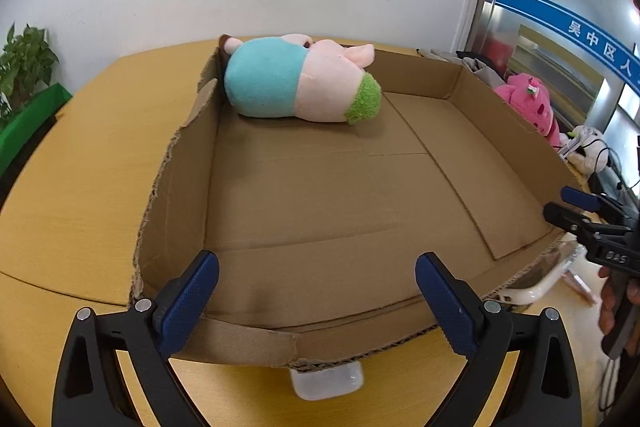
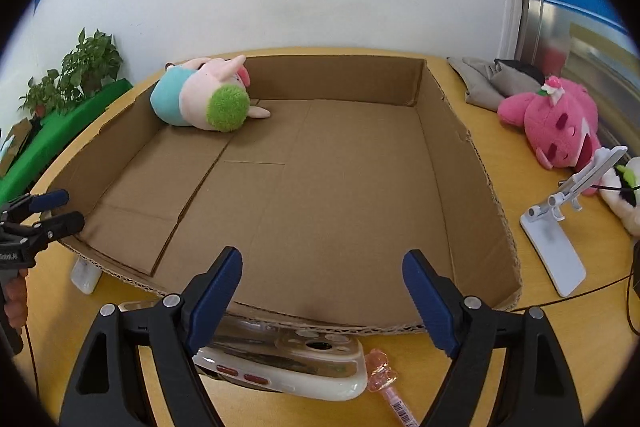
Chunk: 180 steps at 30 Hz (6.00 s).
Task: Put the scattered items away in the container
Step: 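Move the right tool toward the white phone case on the table, then close the right tool on the rim of the white phone case, then lift the white phone case off the table with the right tool, then carry the phone case over the box with the right tool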
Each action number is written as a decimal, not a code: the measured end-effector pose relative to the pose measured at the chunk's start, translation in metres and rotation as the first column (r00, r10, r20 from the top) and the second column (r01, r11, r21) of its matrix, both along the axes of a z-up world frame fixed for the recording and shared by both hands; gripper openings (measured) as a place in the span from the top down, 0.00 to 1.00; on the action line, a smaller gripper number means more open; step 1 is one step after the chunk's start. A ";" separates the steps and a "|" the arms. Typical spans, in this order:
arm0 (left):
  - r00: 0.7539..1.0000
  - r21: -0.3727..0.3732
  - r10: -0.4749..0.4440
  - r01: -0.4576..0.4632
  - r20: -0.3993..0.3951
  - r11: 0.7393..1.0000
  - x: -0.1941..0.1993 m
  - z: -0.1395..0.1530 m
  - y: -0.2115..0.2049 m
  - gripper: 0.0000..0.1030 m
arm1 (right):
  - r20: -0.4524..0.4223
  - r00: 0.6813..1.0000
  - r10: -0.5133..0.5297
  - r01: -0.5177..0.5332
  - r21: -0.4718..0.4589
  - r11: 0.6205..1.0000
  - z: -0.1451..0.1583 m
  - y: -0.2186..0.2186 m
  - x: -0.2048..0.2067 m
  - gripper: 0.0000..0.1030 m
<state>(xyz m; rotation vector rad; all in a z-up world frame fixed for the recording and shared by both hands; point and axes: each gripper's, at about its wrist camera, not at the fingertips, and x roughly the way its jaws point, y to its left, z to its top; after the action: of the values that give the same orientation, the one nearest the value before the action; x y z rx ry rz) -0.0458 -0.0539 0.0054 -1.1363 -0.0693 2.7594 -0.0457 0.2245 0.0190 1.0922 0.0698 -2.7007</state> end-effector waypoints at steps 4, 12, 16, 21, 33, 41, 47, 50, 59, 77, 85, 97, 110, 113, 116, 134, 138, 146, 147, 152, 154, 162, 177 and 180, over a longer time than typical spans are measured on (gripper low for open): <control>0.999 -0.046 0.021 -0.023 -0.036 0.999 0.009 0.004 0.003 0.01 | 0.018 1.000 -0.020 0.020 0.000 1.000 0.001 0.000 0.002 0.20; 0.986 -0.045 -0.005 -0.003 -0.167 0.999 0.063 0.026 0.029 0.00 | -0.058 0.998 -0.040 0.040 -0.003 0.999 0.015 -0.002 0.030 0.20; 0.981 -0.029 -0.011 0.006 -0.196 1.000 0.079 0.024 0.045 0.00 | -0.096 0.995 -0.022 0.022 -0.010 1.000 0.019 -0.011 0.053 0.20; 0.981 -0.051 -0.027 0.018 -0.190 0.999 0.086 0.015 0.072 0.00 | -0.107 0.994 0.012 -0.011 0.007 1.000 0.015 -0.018 0.069 0.20; 0.986 0.051 -0.122 0.128 -0.114 0.990 0.087 -0.003 0.099 0.00 | -0.041 0.999 0.022 -0.023 -0.025 0.999 -0.004 0.014 0.067 0.20; 0.989 0.103 -0.121 0.129 -0.086 0.986 0.085 -0.017 0.101 0.00 | 0.024 0.993 0.113 -0.110 -0.105 0.988 -0.016 0.023 0.054 0.20; 0.988 0.160 -0.113 0.128 -0.101 0.979 0.087 -0.018 0.088 0.00 | 0.059 0.983 0.172 -0.163 -0.130 0.978 -0.020 0.009 0.058 0.19; 0.989 0.195 -0.102 0.121 -0.103 0.973 0.087 -0.020 0.079 0.00 | 0.080 0.964 0.255 -0.237 -0.188 0.953 -0.019 0.002 0.067 0.20; 0.985 0.296 -0.124 0.155 -0.121 0.943 0.085 -0.012 0.063 0.00 | 0.087 0.971 0.222 -0.212 -0.110 0.971 -0.019 0.016 0.073 0.20; 0.981 0.253 -0.190 0.192 -0.036 0.948 0.070 -0.004 0.069 0.54 | 0.031 0.873 0.487 -0.484 -0.075 0.872 -0.012 -0.023 0.124 0.79; 0.970 0.247 -0.242 0.235 -0.003 0.940 0.061 0.005 0.089 0.57 | 0.027 0.845 0.535 -0.533 -0.062 0.844 -0.010 -0.047 0.149 0.83; 0.988 0.235 -0.149 0.139 0.029 0.962 0.067 0.002 0.075 0.30 | 0.135 0.875 0.465 -0.463 -0.050 0.885 -0.023 -0.013 0.141 0.54; 0.976 0.254 -0.195 0.164 0.101 0.953 0.063 -0.009 0.084 0.37 | 0.091 0.836 0.541 -0.531 -0.108 0.840 -0.020 -0.029 0.150 0.77; 0.974 0.248 -0.205 0.176 0.097 0.953 0.063 -0.005 0.088 0.37 | 0.118 0.841 0.527 -0.488 -0.253 0.835 -0.023 -0.021 0.143 0.79; 0.971 0.238 -0.215 0.186 0.103 0.953 0.061 -0.002 0.093 0.37 | 0.136 0.856 0.499 -0.433 -0.339 0.835 -0.028 -0.014 0.136 0.79; 0.955 0.208 -0.252 0.218 0.156 0.954 0.051 0.015 0.126 0.60 | 0.007 0.911 0.412 -0.399 -0.239 0.885 -0.007 -0.018 0.146 0.87; 0.959 0.233 -0.251 0.217 0.129 0.948 0.061 0.033 0.122 0.66 | -0.034 0.902 0.431 -0.426 -0.229 0.875 0.003 -0.022 0.152 0.86; 0.970 0.233 -0.242 0.239 -0.015 0.943 0.084 0.092 0.113 0.75 | -0.158 0.875 0.457 -0.482 -0.209 0.851 0.042 -0.026 0.167 0.85; 0.970 0.232 -0.241 0.241 -0.028 0.942 0.083 0.099 0.111 0.75 | -0.169 0.874 0.455 -0.483 -0.209 0.850 0.046 -0.025 0.167 0.85; 0.967 0.214 -0.244 0.253 -0.070 0.943 0.070 0.129 0.109 0.77 | -0.209 0.875 0.437 -0.475 -0.201 0.856 0.068 -0.030 0.156 0.84; 0.963 0.206 -0.250 0.265 -0.096 0.942 0.064 0.143 0.109 0.78 | -0.230 0.877 0.423 -0.467 -0.195 0.862 0.079 -0.033 0.148 0.84; 0.942 0.159 -0.288 0.315 -0.171 0.936 0.012 0.201 0.111 0.79 | -0.280 0.885 0.371 -0.430 -0.187 0.883 0.123 -0.040 0.100 0.84; 0.921 0.155 -0.348 0.375 -0.176 0.914 -0.128 0.252 0.116 0.82 | -0.277 0.904 0.325 -0.389 -0.222 0.894 0.175 -0.046 -0.025 0.85; 0.922 0.170 -0.355 0.378 -0.154 0.910 -0.153 0.243 0.119 0.82 | -0.258 0.915 0.310 -0.370 -0.233 0.899 0.169 -0.046 -0.048 0.85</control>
<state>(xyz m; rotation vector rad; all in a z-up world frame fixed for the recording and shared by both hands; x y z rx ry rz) -0.1992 0.0651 0.2485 -0.8316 -0.1005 2.4157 -0.0935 0.1781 0.1884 0.6337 -0.0741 -2.4047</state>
